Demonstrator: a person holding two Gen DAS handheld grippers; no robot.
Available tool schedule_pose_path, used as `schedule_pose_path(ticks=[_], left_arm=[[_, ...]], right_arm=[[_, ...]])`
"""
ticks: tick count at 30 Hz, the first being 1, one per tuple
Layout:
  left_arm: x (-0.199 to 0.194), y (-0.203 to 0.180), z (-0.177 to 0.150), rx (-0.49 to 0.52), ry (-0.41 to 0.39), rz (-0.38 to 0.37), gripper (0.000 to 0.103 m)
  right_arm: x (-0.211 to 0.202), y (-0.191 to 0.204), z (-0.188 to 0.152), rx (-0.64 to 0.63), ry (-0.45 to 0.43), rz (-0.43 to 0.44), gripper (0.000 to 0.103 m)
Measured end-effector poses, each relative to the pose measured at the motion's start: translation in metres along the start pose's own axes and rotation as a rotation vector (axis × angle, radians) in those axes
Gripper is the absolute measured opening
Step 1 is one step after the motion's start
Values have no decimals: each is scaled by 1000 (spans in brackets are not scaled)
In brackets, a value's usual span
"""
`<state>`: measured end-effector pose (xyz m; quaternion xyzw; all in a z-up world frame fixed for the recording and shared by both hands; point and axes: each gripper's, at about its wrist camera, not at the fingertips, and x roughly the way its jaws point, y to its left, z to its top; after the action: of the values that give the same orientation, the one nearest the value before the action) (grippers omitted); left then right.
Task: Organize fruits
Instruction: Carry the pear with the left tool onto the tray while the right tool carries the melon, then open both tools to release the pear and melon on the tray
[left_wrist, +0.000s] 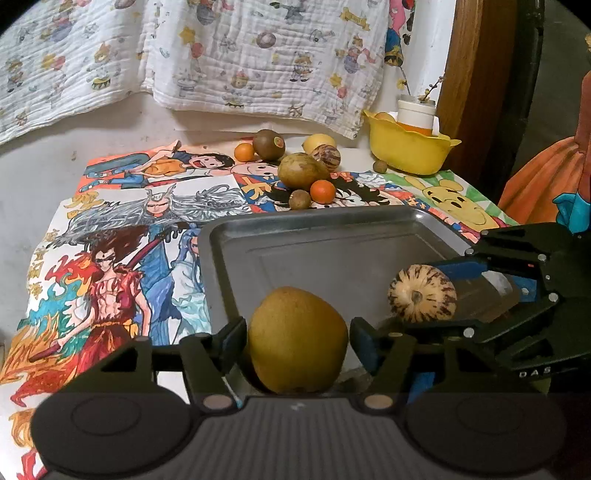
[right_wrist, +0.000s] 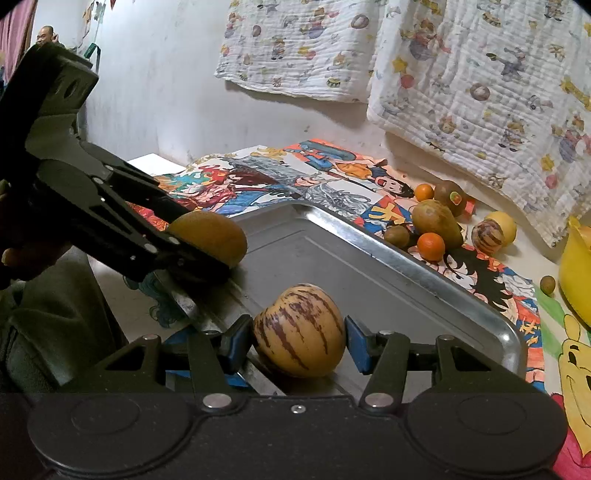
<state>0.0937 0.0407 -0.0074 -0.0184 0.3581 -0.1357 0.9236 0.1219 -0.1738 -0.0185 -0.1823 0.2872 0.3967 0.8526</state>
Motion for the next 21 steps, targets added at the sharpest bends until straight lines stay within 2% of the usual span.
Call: schedule_pose_path(ticks=[2,11,15,19,21], left_arm=[[-4,-1,-2,4,-8,4,73],[-25,-4,-10,27,-33,28,81],[-36,-6,-15,44,-37,36,86],[-43,-9,-20,66,-40,38,97],[-47,-11,-23,84,-41,46,100]], right_arm=[[-3,0,-1,9,-7,6,58],[-15,4,-7,1,-27,12,67],[-23,7,-10,4,-38,16,75],[-31,8,-13,16,-50,11,86],[-36,8,-16,21,-54,5,90]])
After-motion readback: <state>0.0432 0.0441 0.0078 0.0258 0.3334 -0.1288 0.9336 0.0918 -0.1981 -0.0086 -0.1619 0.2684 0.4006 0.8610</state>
